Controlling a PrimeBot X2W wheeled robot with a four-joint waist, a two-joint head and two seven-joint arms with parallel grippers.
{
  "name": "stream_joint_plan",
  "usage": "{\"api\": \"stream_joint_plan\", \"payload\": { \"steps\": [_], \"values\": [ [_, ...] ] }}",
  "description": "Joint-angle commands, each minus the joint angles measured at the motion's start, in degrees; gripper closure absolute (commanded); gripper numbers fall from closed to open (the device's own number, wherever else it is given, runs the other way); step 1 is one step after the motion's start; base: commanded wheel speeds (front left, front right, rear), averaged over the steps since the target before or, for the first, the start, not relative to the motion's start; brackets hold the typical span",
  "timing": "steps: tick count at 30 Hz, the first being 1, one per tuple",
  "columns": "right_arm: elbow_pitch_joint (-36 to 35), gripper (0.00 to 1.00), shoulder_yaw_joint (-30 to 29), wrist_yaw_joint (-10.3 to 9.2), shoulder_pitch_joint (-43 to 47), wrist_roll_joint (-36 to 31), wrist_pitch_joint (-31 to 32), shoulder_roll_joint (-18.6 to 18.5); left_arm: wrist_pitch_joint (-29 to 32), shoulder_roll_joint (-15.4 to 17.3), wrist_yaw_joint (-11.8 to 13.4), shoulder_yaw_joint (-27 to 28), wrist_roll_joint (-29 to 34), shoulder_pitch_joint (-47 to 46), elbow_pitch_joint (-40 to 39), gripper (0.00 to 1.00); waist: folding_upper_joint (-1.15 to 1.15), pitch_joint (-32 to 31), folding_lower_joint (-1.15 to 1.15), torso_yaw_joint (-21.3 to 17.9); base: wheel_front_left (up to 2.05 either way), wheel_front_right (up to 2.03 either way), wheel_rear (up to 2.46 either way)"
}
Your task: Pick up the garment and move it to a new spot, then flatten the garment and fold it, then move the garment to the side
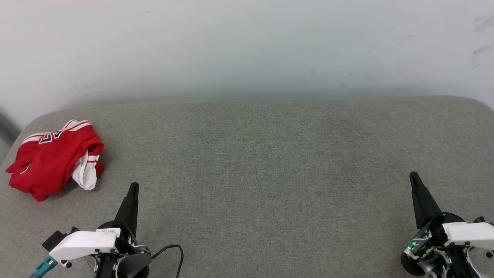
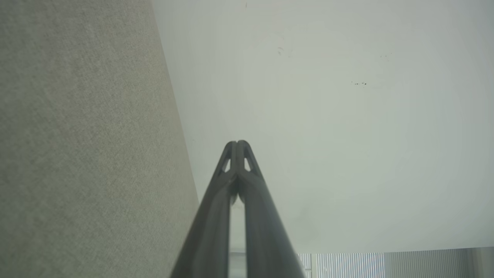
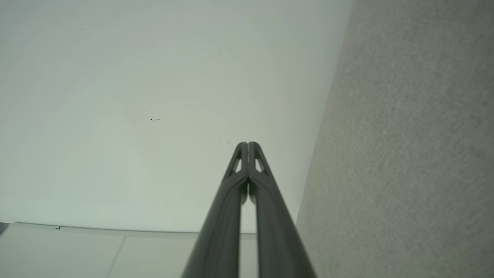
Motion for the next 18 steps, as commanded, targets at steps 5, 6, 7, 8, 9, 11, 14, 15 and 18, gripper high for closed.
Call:
{"api": "stream_joint_plan", "payload": {
  "steps": [5,6,7,8,9,11,14,15,18],
  "values": [
    [0.05,1.0,0.02,0.0,-0.6,0.18,0.01,0.25,0.13,-0.05,-0.18,0.15,0.11,-0.49,0.05,1.0,0.0,0.0,0.0,0.0,0.0,0.0,0.0],
    [0.05,1.0,0.02,0.0,-0.6,0.18,0.01,0.25,0.13,-0.05,-0.17,0.14,0.12,-0.49,0.05,1.0,0.0,0.0,0.0,0.0,0.0,0.0,0.0],
    [0.05,1.0,0.02,0.0,-0.6,0.18,0.01,0.25,0.13,-0.05,-0.17,0.14,0.11,-0.49,0.05,1.0,0.0,0.0,0.0,0.0,0.0,0.0,0.0],
    [0.05,1.0,0.02,0.0,-0.6,0.18,0.01,0.25,0.13,-0.05,-0.17,0.14,0.1,-0.49,0.05,1.0,0.0,0.0,0.0,0.0,0.0,0.0,0.0],
    [0.05,1.0,0.02,0.0,-0.6,0.18,0.01,0.25,0.12,-0.05,-0.18,0.14,0.1,-0.49,0.05,1.0,0.0,0.0,0.0,0.0,0.0,0.0,0.0],
    [0.05,1.0,0.02,0.0,-0.6,0.18,0.01,0.25,0.12,-0.05,-0.17,0.14,0.1,-0.49,0.05,1.0,0.0,0.0,0.0,0.0,0.0,0.0,0.0],
    [0.05,1.0,0.02,0.0,-0.6,0.18,0.01,0.25,0.12,-0.05,-0.18,0.14,0.1,-0.49,0.05,1.0,0.0,0.0,0.0,0.0,0.0,0.0,0.0],
    [0.05,1.0,0.02,0.0,-0.6,0.18,0.01,0.25,0.12,-0.05,-0.17,0.13,0.1,-0.49,0.05,1.0,0.0,0.0,0.0,0.0,0.0,0.0,0.0],
    [0.05,1.0,0.02,0.0,-0.6,0.18,0.01,0.25,0.12,-0.05,-0.17,0.13,0.11,-0.49,0.05,1.0,0.0,0.0,0.0,0.0,0.0,0.0,0.0]
  ]
}}
